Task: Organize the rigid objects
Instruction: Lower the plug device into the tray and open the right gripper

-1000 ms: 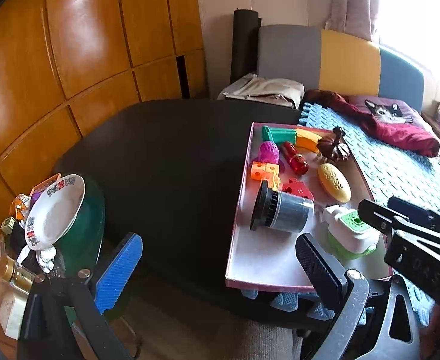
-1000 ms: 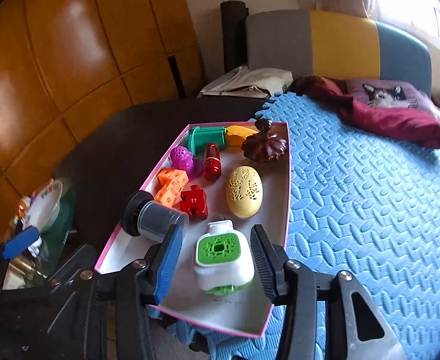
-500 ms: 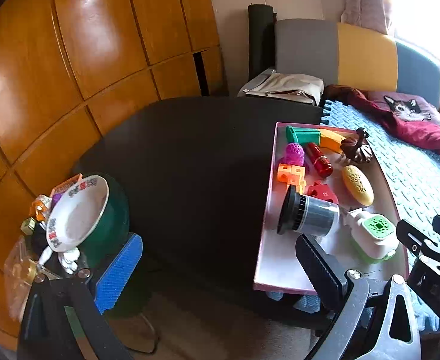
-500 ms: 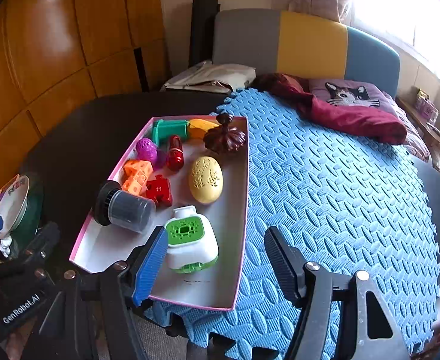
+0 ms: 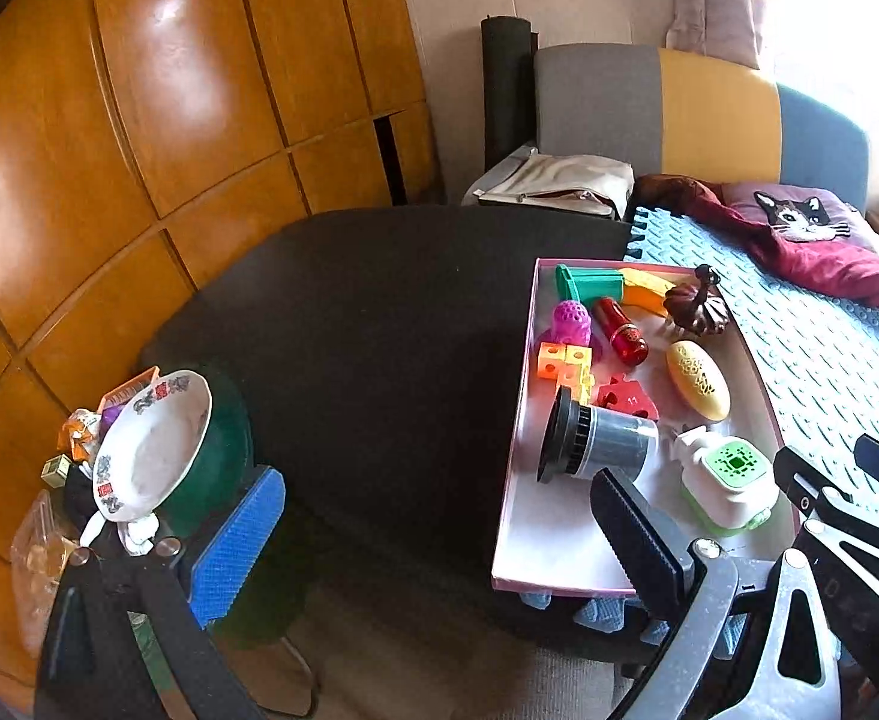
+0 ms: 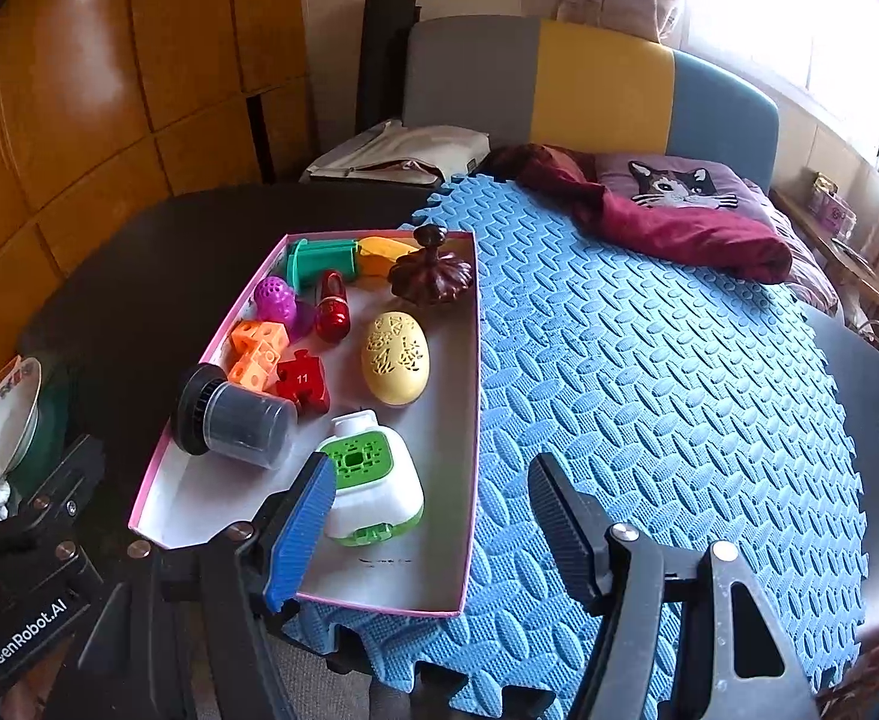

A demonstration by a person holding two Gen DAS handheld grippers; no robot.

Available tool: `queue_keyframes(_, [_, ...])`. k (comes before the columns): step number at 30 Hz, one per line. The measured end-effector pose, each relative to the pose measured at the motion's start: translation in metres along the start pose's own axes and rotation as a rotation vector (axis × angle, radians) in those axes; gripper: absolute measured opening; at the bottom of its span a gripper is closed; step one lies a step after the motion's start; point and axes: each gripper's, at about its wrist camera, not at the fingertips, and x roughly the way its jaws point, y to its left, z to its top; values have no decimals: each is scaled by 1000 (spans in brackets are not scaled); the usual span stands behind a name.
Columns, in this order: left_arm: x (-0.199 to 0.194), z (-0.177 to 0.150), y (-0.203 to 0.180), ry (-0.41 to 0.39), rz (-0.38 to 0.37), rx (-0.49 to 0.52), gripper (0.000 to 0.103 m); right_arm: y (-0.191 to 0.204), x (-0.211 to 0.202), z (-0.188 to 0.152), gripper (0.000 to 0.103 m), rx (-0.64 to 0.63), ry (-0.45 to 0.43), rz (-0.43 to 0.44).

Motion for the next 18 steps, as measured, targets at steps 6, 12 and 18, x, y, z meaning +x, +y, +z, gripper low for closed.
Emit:
queue_keyframes(6, [3,2,0,18,-31,-13,103,-1,5,0,68,10,13,-9])
queue_keyframes(12, [5,2,-6,26,-43,11,103,-2,8,0,68,12,17,-14])
queue_keyframes(18, [7,3,-12,54,-88,13,103,-5,7,3,68,21,12,-19])
